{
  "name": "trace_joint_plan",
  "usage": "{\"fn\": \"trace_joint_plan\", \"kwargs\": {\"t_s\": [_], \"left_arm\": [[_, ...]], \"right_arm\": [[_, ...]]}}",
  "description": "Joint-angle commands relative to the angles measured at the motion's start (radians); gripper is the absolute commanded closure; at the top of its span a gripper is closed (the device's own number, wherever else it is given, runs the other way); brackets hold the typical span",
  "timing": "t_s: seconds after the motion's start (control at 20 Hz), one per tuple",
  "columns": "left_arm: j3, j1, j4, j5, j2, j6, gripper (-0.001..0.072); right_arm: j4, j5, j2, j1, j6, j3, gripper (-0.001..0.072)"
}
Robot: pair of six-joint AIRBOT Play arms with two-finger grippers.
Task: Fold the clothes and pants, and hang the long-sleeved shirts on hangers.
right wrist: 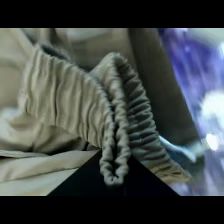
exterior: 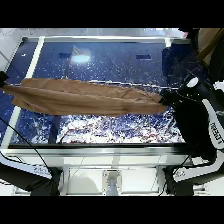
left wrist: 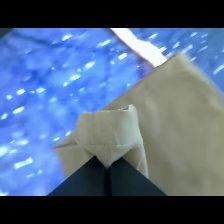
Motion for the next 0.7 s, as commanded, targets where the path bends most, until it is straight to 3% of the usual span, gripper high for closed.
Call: {"fn": "trace_joint_plan", "kwargs": {"t_s": [0.0,0.05,0.1,0.15,0.2,0.3,0.55,0.6,0.65], "left_arm": [[0.001,-0.024,-0.075,0.106,-0.036,-0.026,0.0699],[0.001,-0.032,-0.075,0.124,-0.044,-0.024,0.0686],[0.001,-0.041,-0.075,0.131,-0.053,-0.024,0.0531],[0.001,-0.049,-0.075,0.135,-0.060,-0.024,0.0119],[0.001,-0.051,-0.075,0.137,-0.061,-0.024,-0.0013],[0.001,-0.049,-0.075,0.135,-0.048,-0.026,-0.0011],[0.001,-0.021,-0.075,0.133,0.097,-0.024,-0.0009],[0.001,-0.024,-0.075,0.133,0.138,-0.023,-0.0009],[0.001,-0.037,-0.075,0.133,0.174,-0.012,-0.0009]], "right_arm": [[0.074,-0.182,-0.043,0.000,0.000,0.058,0.0679],[0.080,-0.209,-0.043,0.000,0.000,0.058,0.0678],[0.079,-0.216,-0.043,0.000,-0.003,0.058,0.0588],[0.077,-0.216,-0.043,0.000,-0.004,0.058,0.0347],[0.077,-0.209,-0.043,0.000,-0.005,0.058,0.0272],[0.064,-0.166,-0.037,-0.001,-0.005,0.059,0.0272],[-0.141,-0.033,0.069,-0.027,-0.089,0.084,0.0252],[-0.145,-0.037,0.089,-0.039,-0.094,0.095,0.0236],[-0.134,-0.037,0.094,-0.055,-0.094,0.115,0.0154]]}}
